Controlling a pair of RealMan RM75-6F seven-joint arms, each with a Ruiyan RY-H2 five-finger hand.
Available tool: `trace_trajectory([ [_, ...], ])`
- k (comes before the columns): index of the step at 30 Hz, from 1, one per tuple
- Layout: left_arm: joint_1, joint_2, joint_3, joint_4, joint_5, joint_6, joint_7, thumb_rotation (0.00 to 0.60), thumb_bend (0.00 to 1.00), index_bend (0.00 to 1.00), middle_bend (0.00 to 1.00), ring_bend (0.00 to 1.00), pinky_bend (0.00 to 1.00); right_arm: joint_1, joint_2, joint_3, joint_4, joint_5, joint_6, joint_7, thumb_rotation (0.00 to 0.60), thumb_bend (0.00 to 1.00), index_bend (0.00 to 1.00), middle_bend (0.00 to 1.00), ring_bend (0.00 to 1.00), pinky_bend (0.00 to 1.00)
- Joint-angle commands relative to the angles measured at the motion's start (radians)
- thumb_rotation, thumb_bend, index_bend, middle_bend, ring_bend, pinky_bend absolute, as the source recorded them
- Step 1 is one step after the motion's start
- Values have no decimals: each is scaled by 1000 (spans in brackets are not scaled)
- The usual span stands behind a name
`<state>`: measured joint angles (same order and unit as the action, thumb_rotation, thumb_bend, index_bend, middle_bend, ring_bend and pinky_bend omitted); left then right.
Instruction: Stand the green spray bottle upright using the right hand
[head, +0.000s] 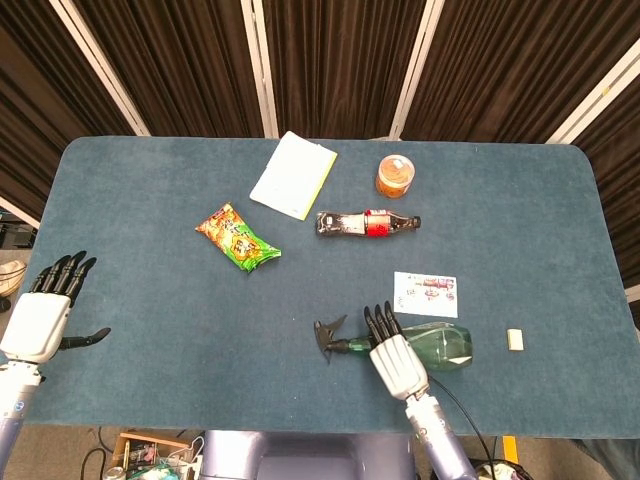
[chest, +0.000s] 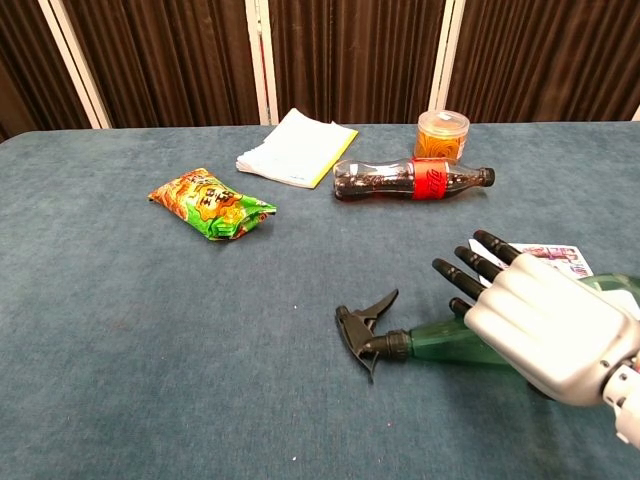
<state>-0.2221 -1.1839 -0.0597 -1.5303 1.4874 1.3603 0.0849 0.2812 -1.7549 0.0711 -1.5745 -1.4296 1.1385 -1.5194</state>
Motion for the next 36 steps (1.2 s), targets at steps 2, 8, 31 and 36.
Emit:
trace_trajectory([
  [2, 2, 1, 4, -7, 0, 3, 7, 600, 72, 0, 0, 0, 128, 21, 11, -16, 24, -5, -6, -3, 600, 333, 481, 0, 0, 0],
  [8, 8, 4, 7, -14, 6, 17, 8, 600, 71, 0, 0, 0, 128, 34, 18, -43, 36, -49, 24, 38, 600, 436, 838, 41, 0, 0],
  [31, 30, 18, 26, -25, 58, 75, -24, 600, 72, 0, 0, 0, 129, 69, 217, 25, -292, -107, 119, 489, 600, 435, 921, 96, 0, 0],
  [36, 29, 17, 28, -26, 64, 76, -24, 600, 72, 0, 0, 0, 128, 77, 264, 78, -337, -64, 128, 622, 600, 431, 923, 98, 0, 0],
])
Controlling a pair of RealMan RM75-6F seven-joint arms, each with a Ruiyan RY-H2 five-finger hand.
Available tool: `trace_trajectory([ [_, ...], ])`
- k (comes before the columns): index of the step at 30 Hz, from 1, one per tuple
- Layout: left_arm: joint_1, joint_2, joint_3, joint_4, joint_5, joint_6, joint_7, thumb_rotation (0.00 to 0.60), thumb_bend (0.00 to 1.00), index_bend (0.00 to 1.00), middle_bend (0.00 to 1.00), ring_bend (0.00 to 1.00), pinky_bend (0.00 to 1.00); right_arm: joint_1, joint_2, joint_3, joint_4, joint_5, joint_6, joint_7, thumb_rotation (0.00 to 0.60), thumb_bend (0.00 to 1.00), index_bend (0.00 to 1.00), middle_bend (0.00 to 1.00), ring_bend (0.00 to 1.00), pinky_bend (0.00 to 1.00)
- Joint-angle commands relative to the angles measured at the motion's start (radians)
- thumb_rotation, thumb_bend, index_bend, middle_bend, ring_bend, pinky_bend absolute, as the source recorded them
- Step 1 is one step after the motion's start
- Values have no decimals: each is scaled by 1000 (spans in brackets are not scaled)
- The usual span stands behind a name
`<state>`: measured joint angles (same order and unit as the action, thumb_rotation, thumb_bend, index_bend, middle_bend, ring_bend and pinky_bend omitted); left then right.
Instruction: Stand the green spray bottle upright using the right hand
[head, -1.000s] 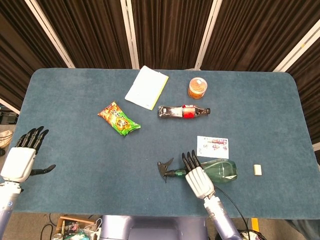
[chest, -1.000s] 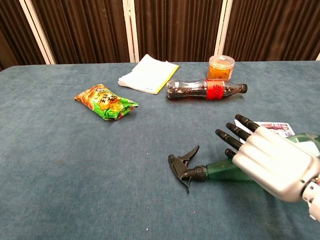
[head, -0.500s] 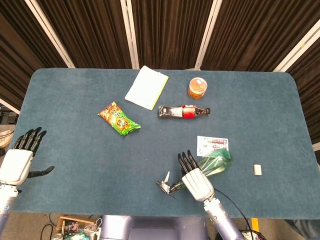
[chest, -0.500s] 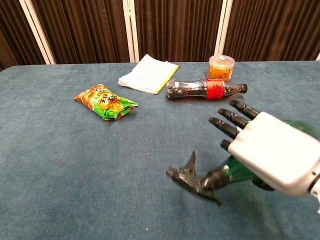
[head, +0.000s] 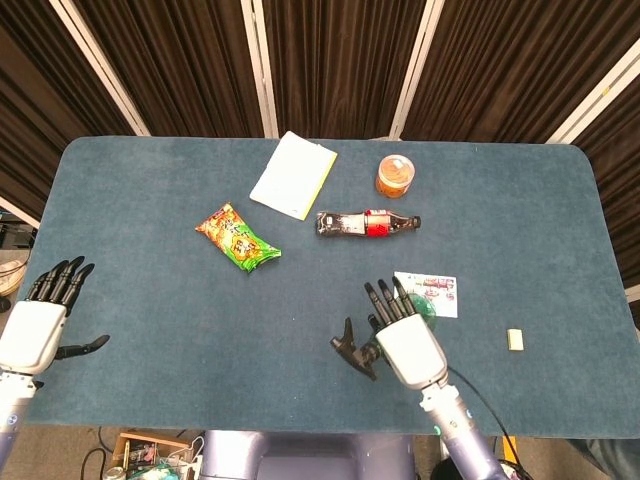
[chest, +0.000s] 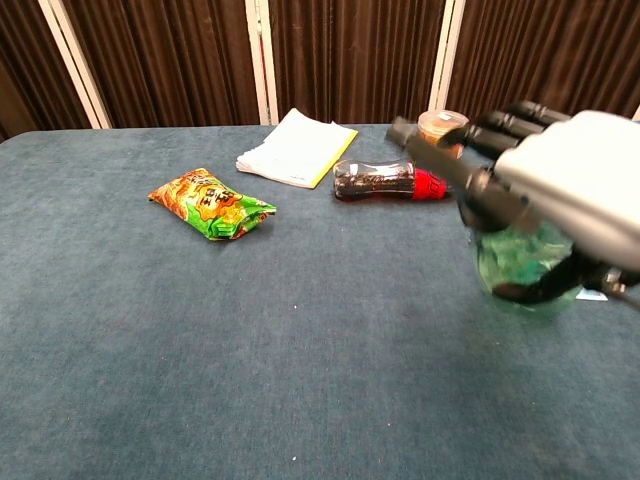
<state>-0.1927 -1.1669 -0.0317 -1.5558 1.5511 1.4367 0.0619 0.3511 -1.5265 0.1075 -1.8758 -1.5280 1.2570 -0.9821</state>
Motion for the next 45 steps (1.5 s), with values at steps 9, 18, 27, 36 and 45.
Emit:
trace_trajectory([
  [9, -2, -2, 0, -1, -3, -6, 3, 600, 72, 0, 0, 0, 129, 0, 142, 151, -141, 161, 21, 469, 600, 430, 933, 106, 0, 0],
  [18, 1, -2, 3, -8, 7, 3, 5, 600, 71, 0, 0, 0, 128, 0, 200, 178, -206, 271, -11, 694, 600, 428, 934, 107, 0, 0],
  [27, 1, 1, 6, -6, 17, 7, -2, 600, 71, 0, 0, 0, 129, -47, 169, 153, -162, 234, 34, 983, 600, 430, 937, 118, 0, 0],
  [36, -3, -1, 10, -8, 30, 6, -1, 600, 72, 0, 0, 0, 129, -52, 40, 70, -25, 134, 96, 917, 600, 423, 937, 119, 0, 0],
  [45, -5, 0, 13, -6, 38, 6, -7, 600, 72, 0, 0, 0, 128, -41, -47, 45, 40, 131, 99, 834, 600, 421, 937, 120, 0, 0],
])
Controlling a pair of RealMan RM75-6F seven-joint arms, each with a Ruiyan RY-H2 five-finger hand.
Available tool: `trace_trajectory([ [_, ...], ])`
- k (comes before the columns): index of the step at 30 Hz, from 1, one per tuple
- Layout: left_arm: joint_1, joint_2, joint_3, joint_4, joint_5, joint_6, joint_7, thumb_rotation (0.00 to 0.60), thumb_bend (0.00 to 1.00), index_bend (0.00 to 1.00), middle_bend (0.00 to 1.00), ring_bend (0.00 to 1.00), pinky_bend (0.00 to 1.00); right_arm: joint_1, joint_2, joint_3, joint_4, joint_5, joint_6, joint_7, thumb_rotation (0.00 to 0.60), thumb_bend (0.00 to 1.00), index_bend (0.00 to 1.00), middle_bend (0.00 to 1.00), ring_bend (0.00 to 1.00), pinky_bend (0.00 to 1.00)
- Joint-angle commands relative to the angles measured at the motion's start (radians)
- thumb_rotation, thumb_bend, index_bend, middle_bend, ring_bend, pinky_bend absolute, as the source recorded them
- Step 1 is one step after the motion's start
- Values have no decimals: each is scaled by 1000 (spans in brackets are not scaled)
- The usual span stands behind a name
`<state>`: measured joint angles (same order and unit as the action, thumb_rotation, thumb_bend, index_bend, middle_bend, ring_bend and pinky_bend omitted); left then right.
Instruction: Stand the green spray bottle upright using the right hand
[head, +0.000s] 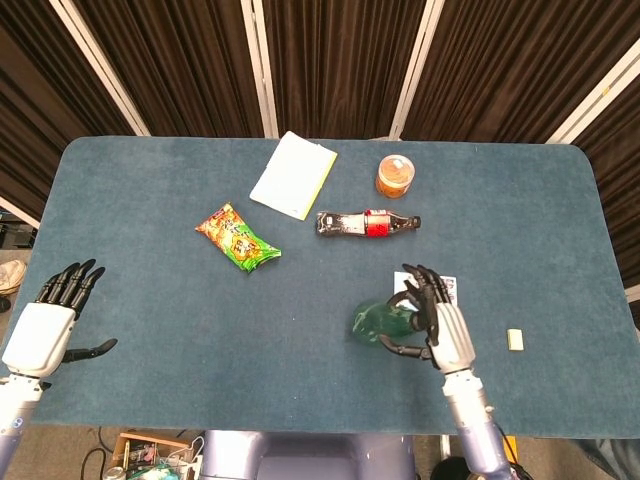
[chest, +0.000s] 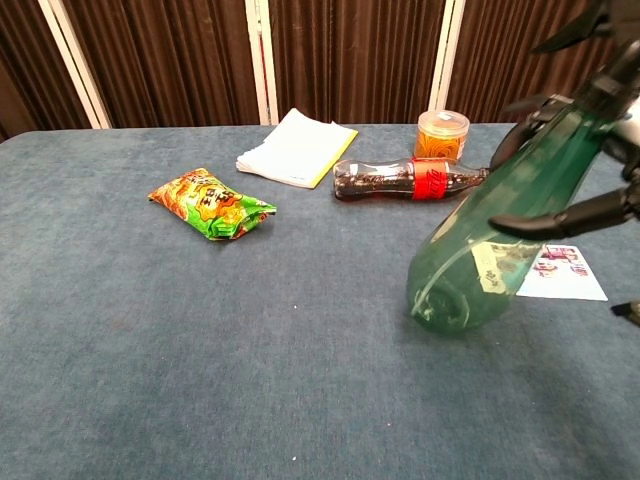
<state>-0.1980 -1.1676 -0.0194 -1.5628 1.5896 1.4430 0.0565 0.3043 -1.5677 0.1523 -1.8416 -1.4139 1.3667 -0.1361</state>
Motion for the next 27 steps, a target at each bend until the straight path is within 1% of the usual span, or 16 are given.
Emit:
trace_trajectory([
  [1, 1, 0, 1, 1, 0, 0, -2, 600, 71, 0, 0, 0, 128, 9, -9, 4, 12, 31, -18, -23, 600, 421, 937, 120, 0, 0],
  [7, 2, 0, 2, 1, 3, 5, -3, 600, 72, 0, 0, 0, 129, 30, -14, 19, 28, 77, -49, -81, 600, 420, 937, 118, 0, 0],
  [12, 3, -2, 3, 2, -2, 1, 4, 600, 72, 0, 0, 0, 129, 55, -9, 37, 33, 138, -86, -152, 600, 420, 935, 114, 0, 0],
  [14, 3, -2, 4, 1, -1, 1, 4, 600, 82, 0, 0, 0, 129, 58, -7, 37, 28, 154, -91, -163, 600, 420, 919, 105, 0, 0],
  [16, 3, -1, 5, 1, 0, 0, 3, 600, 92, 0, 0, 0, 128, 61, -2, 34, 21, 162, -98, -173, 600, 410, 831, 74, 0, 0],
  [17, 3, -1, 4, 1, -1, 1, 3, 600, 93, 0, 0, 0, 128, 62, 3, 32, 17, 162, -102, -172, 600, 387, 737, 47, 0, 0],
  [18, 4, -1, 3, 1, -1, 2, 2, 600, 93, 0, 0, 0, 128, 63, 7, 29, 14, 157, -103, -166, 600, 355, 616, 21, 0, 0],
  [19, 4, 0, 3, 1, -1, 3, 0, 600, 93, 0, 0, 0, 129, 63, 13, 26, 11, 146, -104, -148, 600, 333, 528, 10, 0, 0],
  [21, 4, 0, 3, 2, 0, 5, -5, 600, 93, 0, 0, 0, 129, 62, 25, 18, 6, 133, -110, -130, 600, 288, 232, 0, 0, 0],
  [23, 4, 1, 4, 5, 3, 5, -13, 600, 93, 0, 0, 0, 128, 62, 42, 10, -5, 126, -115, -129, 600, 261, 51, 0, 0, 0],
  [24, 3, 1, 4, 6, 3, 4, -14, 600, 93, 0, 0, 0, 128, 63, 47, 8, -9, 122, -114, -132, 600, 249, 9, 0, 0, 0],
  [27, 2, 0, 4, 10, 3, 3, -11, 600, 93, 0, 0, 0, 129, 65, 65, -4, -26, 122, -126, -142, 600, 217, 0, 0, 0, 0],
])
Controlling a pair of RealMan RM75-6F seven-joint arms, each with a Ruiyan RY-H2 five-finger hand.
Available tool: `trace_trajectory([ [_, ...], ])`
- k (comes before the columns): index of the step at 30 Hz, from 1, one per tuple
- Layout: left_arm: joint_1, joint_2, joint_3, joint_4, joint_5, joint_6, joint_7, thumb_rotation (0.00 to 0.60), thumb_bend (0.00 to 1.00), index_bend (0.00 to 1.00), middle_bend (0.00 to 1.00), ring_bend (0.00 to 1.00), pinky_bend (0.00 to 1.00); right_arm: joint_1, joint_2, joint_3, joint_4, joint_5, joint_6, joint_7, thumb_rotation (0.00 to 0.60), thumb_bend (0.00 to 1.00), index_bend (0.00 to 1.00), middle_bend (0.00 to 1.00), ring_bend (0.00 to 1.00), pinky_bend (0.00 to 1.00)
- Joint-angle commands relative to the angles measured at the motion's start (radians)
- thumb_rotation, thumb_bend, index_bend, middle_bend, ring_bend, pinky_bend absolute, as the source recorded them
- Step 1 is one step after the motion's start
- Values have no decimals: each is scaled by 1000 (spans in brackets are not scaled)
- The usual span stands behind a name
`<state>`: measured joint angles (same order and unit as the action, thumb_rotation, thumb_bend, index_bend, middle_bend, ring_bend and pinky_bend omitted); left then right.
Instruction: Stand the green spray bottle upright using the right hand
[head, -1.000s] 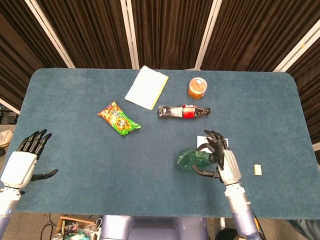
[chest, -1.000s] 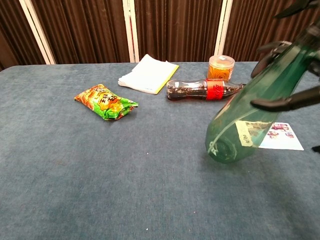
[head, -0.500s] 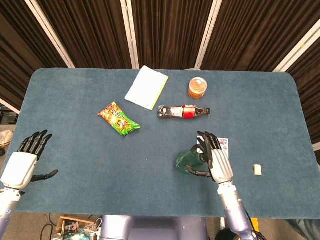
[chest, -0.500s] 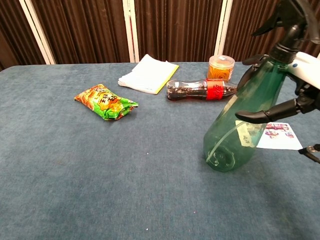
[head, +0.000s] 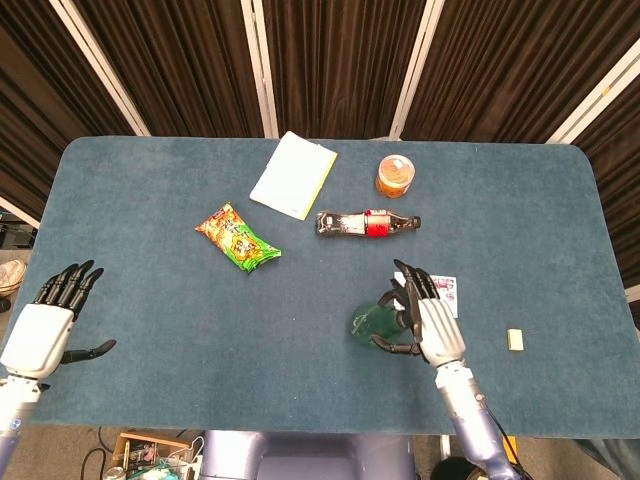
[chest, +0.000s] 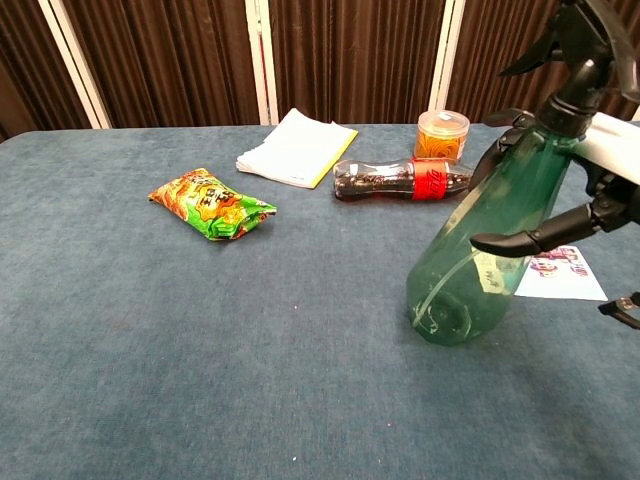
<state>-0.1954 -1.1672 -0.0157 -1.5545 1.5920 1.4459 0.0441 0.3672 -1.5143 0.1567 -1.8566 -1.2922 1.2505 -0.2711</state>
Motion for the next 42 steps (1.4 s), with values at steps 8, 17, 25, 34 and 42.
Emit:
trace_trajectory([
  [8, 3, -4, -1, 4, 11, 16, -3, 600, 93, 0, 0, 0, 128, 10, 43, -17, -53, 16, -29, -32, 600, 143, 0, 0, 0, 0],
  [17, 7, -2, 1, 7, 14, 24, -11, 600, 93, 0, 0, 0, 129, 13, 58, -14, -82, 29, -22, -48, 600, 134, 0, 0, 0, 0],
  [25, 11, 0, 2, 8, 16, 30, -15, 600, 93, 0, 0, 0, 128, 1, 85, -29, -104, 23, 4, -62, 600, 135, 0, 0, 0, 0],
  [34, 17, 2, 7, 4, 17, 33, -7, 600, 93, 0, 0, 0, 129, -74, 229, -117, -70, -66, 51, 19, 600, 134, 0, 0, 0, 0],
  [42, 39, 22, 24, -22, 22, 48, -2, 600, 93, 0, 0, 0, 129, -266, 277, -212, 351, -256, 332, 127, 600, 149, 0, 0, 0, 0],
])
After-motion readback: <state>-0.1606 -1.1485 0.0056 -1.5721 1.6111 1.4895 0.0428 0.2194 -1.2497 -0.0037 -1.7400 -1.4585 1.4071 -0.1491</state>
